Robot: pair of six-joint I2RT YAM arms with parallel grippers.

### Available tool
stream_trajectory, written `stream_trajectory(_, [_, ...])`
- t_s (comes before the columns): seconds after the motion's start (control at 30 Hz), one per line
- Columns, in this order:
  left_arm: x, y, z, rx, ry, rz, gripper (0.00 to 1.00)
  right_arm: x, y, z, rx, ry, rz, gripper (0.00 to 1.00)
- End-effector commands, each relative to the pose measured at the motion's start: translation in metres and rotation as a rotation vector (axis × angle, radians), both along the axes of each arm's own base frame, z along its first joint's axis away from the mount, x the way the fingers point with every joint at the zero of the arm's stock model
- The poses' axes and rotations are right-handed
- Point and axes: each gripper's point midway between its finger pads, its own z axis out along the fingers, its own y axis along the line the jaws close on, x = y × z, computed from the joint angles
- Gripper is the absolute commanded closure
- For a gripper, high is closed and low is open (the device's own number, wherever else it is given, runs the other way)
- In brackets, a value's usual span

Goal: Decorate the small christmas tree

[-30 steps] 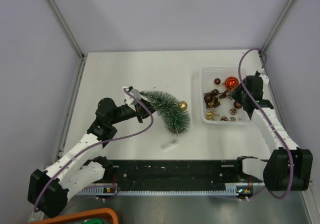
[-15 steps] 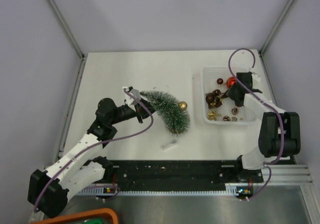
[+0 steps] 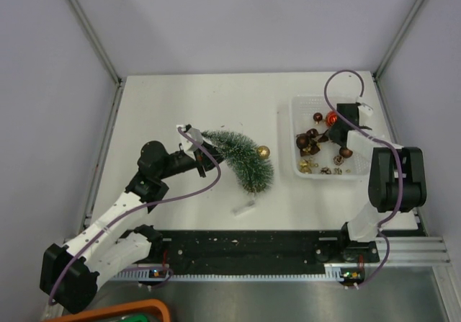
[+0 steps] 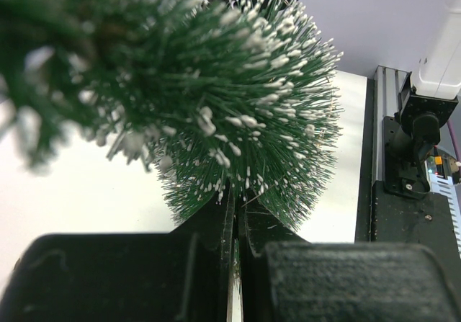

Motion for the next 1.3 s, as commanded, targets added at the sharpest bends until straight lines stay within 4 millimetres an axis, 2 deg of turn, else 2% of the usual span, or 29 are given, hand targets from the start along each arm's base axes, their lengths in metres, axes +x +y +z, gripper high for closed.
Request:
stream_trajectory(0.0, [-0.005, 0.000, -0.007, 0.007, 0.030, -0.008, 1.00, 0.012, 0.000, 0.009, -0.004, -0.041, 0.000, 0.62])
stream_trajectory(0.03, [-0.005, 0.000, -0.007, 0.007, 0.030, -0.011, 1.00, 0.010, 0.001, 0.008, 0.000, -0.043, 0.000, 0.65])
stream_trajectory(0.13, [-0.005, 0.000, -0.007, 0.007, 0.031, -0.011, 1.00, 0.007, 0.008, 0.023, 0.022, -0.084, 0.014, 0.69])
stream_trajectory(0.3, [-0.005, 0.000, -0.007, 0.007, 0.032, -0.013, 1.00, -0.009, 0.032, 0.076, 0.037, -0.168, 0.074, 0.69])
stream_trajectory(0.4, [-0.006, -0.001, -0.007, 0.006, 0.032, -0.018, 1.00, -0.027, 0.050, 0.101, 0.088, -0.195, 0.142, 0.68])
stream_trajectory(0.53, [-0.006, 0.000, -0.005, 0.002, 0.026, -0.015, 1.00, -0.061, 0.069, 0.125, 0.121, -0.209, 0.260, 0.67])
stream_trajectory(0.67, [-0.006, 0.000, -0.004, 0.001, 0.026, -0.018, 1.00, -0.092, 0.073, 0.144, 0.123, -0.210, 0.324, 0.66])
stream_trajectory(0.73, [-0.006, -0.001, -0.004, 0.002, 0.030, -0.019, 1.00, -0.100, 0.081, 0.154, 0.141, -0.234, 0.381, 0.66])
stream_trajectory(0.83, [-0.005, -0.002, -0.001, 0.001, 0.027, -0.021, 1.00, -0.106, 0.088, 0.173, 0.151, -0.272, 0.433, 0.66])
stream_trajectory(0.87, [-0.005, -0.002, -0.002, 0.003, 0.030, -0.023, 1.00, -0.107, 0.104, 0.178, 0.194, -0.269, 0.516, 0.66])
stream_trajectory(0.93, [-0.005, -0.002, -0.002, 0.004, 0.028, -0.021, 1.00, -0.108, 0.120, 0.189, 0.238, -0.283, 0.606, 0.64])
stream_trajectory(1.07, [-0.005, -0.002, -0.001, 0.006, 0.029, -0.022, 1.00, -0.109, 0.136, 0.226, 0.233, -0.462, 0.731, 0.64])
stream_trajectory(1.2, [-0.005, -0.002, 0.000, 0.007, 0.028, -0.024, 1.00, -0.121, 0.159, 0.240, 0.293, -0.517, 0.888, 0.63])
stream_trajectory(1.27, [-0.005, -0.002, -0.001, 0.005, 0.026, -0.027, 1.00, -0.121, 0.158, 0.232, 0.306, -0.497, 0.863, 0.60])
